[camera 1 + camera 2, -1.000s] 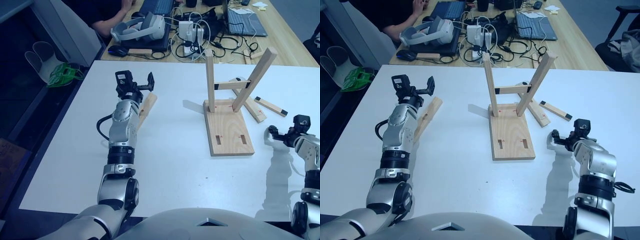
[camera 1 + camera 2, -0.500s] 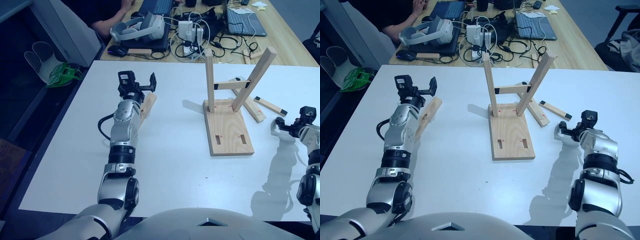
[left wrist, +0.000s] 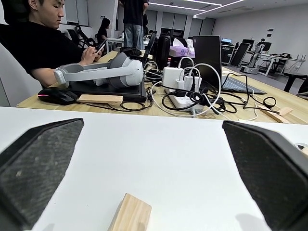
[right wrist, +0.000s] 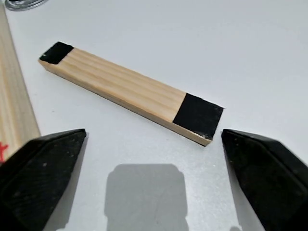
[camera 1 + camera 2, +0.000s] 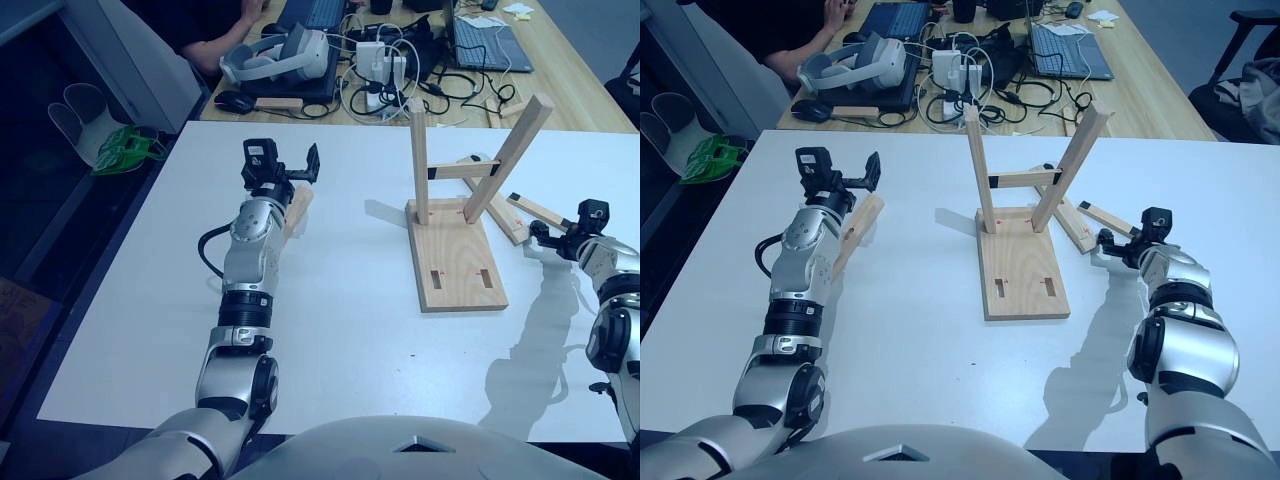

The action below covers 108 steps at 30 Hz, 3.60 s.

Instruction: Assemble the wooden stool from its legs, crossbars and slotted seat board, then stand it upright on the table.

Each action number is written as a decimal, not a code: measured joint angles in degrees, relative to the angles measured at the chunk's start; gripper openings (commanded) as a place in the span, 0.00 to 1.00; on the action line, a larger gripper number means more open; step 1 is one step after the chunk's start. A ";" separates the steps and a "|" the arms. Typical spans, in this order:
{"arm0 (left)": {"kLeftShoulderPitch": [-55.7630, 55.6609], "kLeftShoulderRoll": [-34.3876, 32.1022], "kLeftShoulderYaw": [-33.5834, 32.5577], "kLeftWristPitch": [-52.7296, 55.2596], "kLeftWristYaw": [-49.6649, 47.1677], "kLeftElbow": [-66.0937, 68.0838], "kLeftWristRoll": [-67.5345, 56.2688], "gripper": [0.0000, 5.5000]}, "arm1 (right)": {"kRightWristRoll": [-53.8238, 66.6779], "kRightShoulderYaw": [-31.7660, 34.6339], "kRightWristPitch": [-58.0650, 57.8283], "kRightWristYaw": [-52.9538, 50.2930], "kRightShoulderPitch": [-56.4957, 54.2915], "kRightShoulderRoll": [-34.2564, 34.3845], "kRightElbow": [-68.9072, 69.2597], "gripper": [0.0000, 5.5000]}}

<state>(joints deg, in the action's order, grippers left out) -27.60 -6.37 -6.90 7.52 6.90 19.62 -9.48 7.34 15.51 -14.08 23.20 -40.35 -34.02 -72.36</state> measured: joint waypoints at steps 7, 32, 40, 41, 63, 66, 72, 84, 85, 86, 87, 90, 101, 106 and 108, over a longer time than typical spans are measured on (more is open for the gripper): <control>0.06 -0.04 0.00 0.34 -0.01 -0.34 0.02 0.98 | -0.36 -3.09 -1.22 9.98 1.83 1.60 4.95 0.98; 0.03 -0.07 1.26 1.01 1.13 -0.35 0.06 0.98 | -6.65 -6.50 9.56 -1.19 -1.25 2.14 -2.07 0.98; -0.24 -0.30 1.30 1.94 1.26 -0.35 0.07 0.98 | -4.94 -5.37 6.31 6.28 -2.22 3.25 -2.42 0.98; -0.25 -0.30 1.31 1.94 1.29 -0.35 0.07 0.98 | -4.77 -5.16 6.01 6.83 -2.35 3.25 -2.40 0.98; -0.38 -0.26 1.28 1.95 1.25 -0.32 0.93 0.98 | -3.30 -5.96 4.16 22.37 0.08 2.04 2.28 0.98; -0.43 -0.14 1.27 1.94 1.22 -0.31 0.92 0.98 | -3.01 -6.28 3.64 24.61 5.76 0.18 10.27 0.98; -0.41 -0.09 1.16 1.94 1.19 -0.36 0.92 0.98 | -3.27 -6.56 4.77 18.08 12.79 -0.95 17.75 0.98; -0.39 -0.10 1.42 1.95 2.26 -0.35 0.99 0.98 | -4.60 -6.03 9.25 3.75 -0.32 2.83 -1.14 0.89; -0.39 -0.10 1.45 1.97 2.33 -0.35 1.00 0.98 | -5.09 -6.60 9.72 3.72 -0.88 3.41 -1.56 0.86; -0.39 -0.11 1.48 2.00 2.36 -0.36 1.01 0.98 | -5.84 -7.31 10.17 3.72 -1.36 4.01 -1.74 0.83; -0.39 -0.11 1.49 2.04 2.40 -0.36 1.02 0.98 | -6.62 -7.88 10.47 3.71 -1.84 4.42 -1.91 0.79; -0.39 -0.11 1.55 2.20 2.45 -0.37 1.03 0.98 | -8.02 -9.25 10.92 3.62 -2.85 5.08 -2.34 0.70; -0.39 -0.11 1.73 2.78 2.46 -0.44 1.03 0.98 | -7.55 -7.62 7.49 2.26 -4.17 6.30 -2.87 0.39; -0.40 -0.10 1.79 2.89 2.45 -0.44 1.03 0.98 | -7.32 -7.00 7.13 2.18 -4.17 6.50 -2.86 0.25; -0.41 -0.11 1.80 2.90 2.45 -0.44 1.03 0.98 | -7.21 -6.61 7.15 1.89 -4.17 6.63 -2.84 0.24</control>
<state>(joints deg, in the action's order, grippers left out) -28.00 -6.47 -5.10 10.42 9.35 19.18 -8.45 0.13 8.90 -6.93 25.08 -44.52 -27.38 -75.20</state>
